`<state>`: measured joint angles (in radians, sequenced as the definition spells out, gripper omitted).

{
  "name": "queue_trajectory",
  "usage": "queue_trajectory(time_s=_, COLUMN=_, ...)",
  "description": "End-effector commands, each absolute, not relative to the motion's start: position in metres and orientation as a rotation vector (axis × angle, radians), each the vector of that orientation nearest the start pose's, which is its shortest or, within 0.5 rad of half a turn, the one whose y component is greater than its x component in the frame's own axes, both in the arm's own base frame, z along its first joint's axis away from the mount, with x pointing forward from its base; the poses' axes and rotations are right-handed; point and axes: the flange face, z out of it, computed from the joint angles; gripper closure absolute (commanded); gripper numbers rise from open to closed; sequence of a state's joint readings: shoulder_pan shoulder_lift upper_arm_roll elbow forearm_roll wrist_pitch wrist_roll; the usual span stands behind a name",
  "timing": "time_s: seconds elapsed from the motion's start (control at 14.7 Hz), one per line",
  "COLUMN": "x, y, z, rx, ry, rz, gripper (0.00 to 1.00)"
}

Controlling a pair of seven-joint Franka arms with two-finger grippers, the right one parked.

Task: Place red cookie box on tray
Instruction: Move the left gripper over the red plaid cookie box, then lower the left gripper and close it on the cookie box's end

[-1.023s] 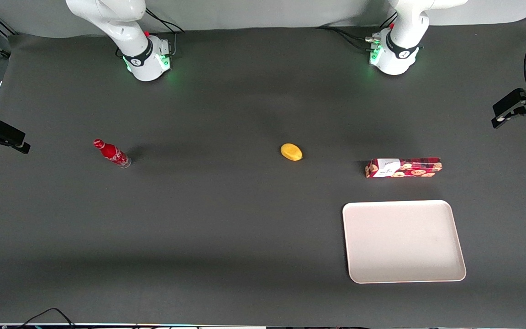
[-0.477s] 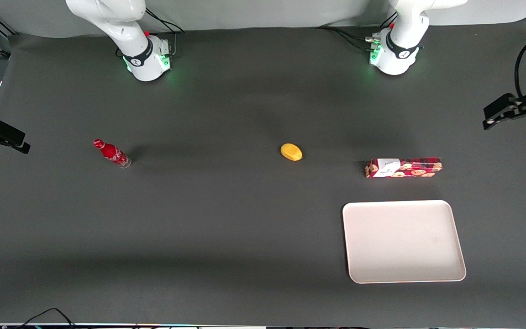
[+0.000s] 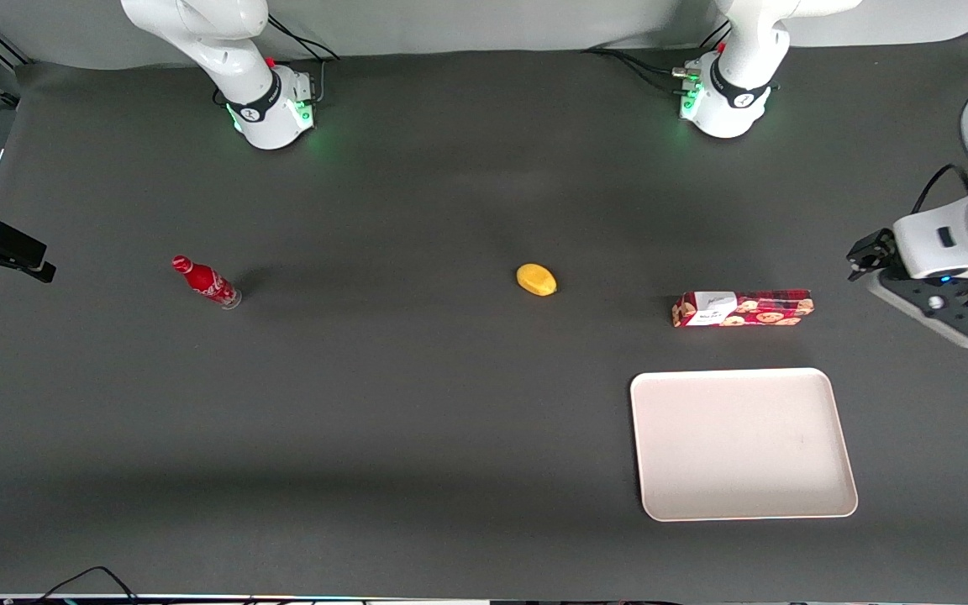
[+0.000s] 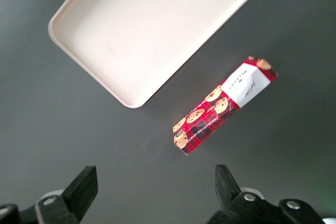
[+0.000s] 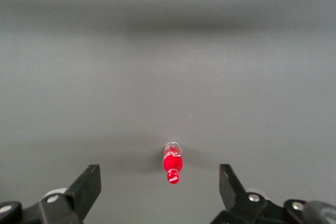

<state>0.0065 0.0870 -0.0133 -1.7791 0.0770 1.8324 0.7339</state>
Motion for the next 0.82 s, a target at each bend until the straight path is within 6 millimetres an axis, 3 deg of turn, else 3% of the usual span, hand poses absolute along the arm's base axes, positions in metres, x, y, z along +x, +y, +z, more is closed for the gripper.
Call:
queue_trajectory(time_s=0.0, x=0.565, y=0.001, z=0.453, rx=-2.642, ry=1.614, rz=0.157, gripper=0.00)
queue_trajectory(time_s=0.14, x=0.552, y=-0.001, z=0.419, rx=-2.626, ry=1.692, rz=0.193, gripper=0.00)
queue_trajectory(time_s=0.41, x=0.531, y=-0.012, z=0.373, rx=-2.519, ry=1.842, rz=0.152, gripper=0.00)
queue_trajectory(time_s=0.75, x=0.518, y=-0.046, z=0.339, rx=-2.408, ry=1.935, rz=0.041, gripper=0.00)
